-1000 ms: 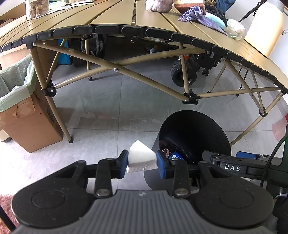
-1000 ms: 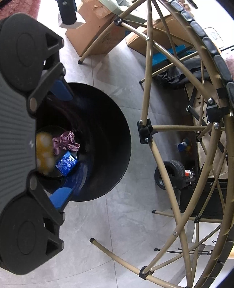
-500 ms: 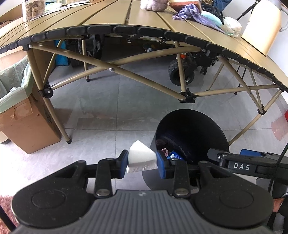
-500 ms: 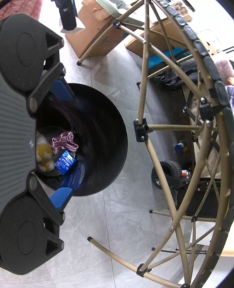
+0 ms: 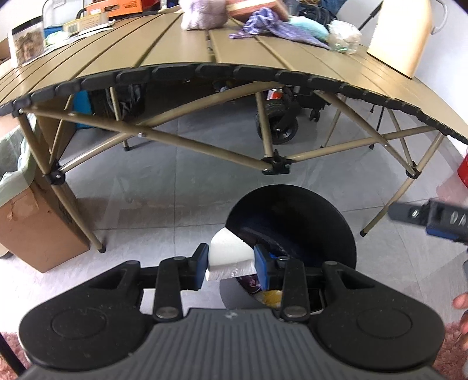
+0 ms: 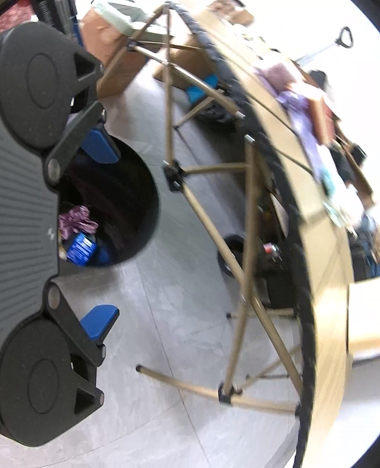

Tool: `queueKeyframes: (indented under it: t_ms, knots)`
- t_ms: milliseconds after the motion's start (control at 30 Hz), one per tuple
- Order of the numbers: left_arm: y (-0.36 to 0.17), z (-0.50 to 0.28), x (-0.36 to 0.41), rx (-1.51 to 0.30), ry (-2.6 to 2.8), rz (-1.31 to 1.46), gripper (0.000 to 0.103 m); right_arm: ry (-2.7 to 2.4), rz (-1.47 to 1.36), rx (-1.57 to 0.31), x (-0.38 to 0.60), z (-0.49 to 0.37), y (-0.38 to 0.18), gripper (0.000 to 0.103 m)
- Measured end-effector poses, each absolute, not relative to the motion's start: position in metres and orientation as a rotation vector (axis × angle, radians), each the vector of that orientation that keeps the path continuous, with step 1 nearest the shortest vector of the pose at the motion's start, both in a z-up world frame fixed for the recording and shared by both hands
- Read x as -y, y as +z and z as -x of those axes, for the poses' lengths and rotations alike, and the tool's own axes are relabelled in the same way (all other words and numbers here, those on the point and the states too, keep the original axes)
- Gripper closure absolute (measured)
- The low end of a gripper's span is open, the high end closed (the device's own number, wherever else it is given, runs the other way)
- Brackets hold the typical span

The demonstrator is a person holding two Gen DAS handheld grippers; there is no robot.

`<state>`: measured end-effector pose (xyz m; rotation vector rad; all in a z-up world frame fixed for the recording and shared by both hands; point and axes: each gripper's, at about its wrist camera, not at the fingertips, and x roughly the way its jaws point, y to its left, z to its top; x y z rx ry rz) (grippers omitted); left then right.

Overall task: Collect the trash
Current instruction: 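Lower the left tool into the bin and open it to drop the sponge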

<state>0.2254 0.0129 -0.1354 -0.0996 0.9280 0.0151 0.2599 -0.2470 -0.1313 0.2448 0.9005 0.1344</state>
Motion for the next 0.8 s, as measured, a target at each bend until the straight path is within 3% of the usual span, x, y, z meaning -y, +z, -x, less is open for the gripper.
queueKeyframes:
  t_ms: [800]
  knots:
    - [-0.128,-0.29,0.071,-0.894,-0.116,0.066,0.069,0.06,-0.289,-0.803,0.321,-0.269,-0.09,0.0]
